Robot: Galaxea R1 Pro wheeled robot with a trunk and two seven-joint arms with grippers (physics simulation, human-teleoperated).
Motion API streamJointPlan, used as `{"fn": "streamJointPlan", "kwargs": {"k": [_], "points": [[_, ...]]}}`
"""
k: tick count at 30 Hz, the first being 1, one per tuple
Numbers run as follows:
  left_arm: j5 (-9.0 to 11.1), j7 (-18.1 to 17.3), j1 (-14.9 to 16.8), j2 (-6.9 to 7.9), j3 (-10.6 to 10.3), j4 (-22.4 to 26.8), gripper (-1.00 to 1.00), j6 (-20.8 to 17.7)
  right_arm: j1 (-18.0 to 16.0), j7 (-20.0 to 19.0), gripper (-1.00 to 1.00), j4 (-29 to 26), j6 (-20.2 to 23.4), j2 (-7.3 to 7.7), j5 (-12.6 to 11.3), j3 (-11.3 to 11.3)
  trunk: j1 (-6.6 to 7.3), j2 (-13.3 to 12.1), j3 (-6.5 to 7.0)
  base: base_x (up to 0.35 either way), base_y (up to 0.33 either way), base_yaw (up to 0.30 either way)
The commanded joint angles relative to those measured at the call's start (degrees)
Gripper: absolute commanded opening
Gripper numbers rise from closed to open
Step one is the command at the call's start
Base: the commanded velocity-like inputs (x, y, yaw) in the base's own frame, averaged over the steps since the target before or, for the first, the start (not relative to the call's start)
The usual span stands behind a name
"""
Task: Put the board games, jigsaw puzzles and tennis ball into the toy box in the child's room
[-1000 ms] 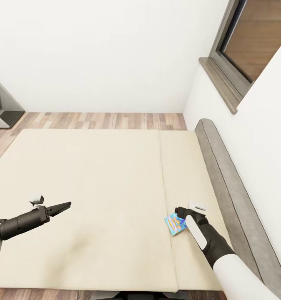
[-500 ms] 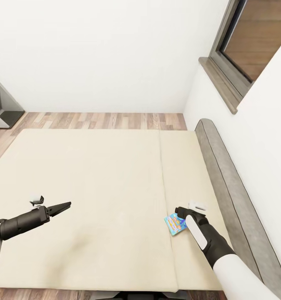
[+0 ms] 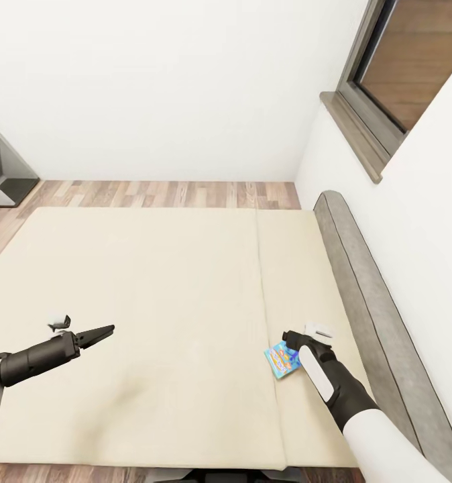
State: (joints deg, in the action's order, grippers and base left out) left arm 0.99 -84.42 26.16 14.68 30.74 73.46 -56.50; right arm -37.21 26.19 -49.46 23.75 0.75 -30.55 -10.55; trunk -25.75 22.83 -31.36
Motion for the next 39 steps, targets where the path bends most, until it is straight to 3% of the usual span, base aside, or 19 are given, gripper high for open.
{"fn": "streamJointPlan", "kwargs": {"k": [1,39], "points": [[0.0,-0.2,0.0,0.02,0.0,0.0,1.00,-0.6,0.0,0.6,1.00,-0.3,0.2,0.05,-0.5,-0.3,-0.03,0.1,-0.12,0.000,0.000,0.000],[-0.1,-0.4,0.0,0.08,0.0,0.0,1.00,-0.5,-0.6,0.2,1.00,-0.9,0.3,0.39,-0.4,0.0,-0.03,0.1,-3.58,0.000,0.000,0.000]]}}
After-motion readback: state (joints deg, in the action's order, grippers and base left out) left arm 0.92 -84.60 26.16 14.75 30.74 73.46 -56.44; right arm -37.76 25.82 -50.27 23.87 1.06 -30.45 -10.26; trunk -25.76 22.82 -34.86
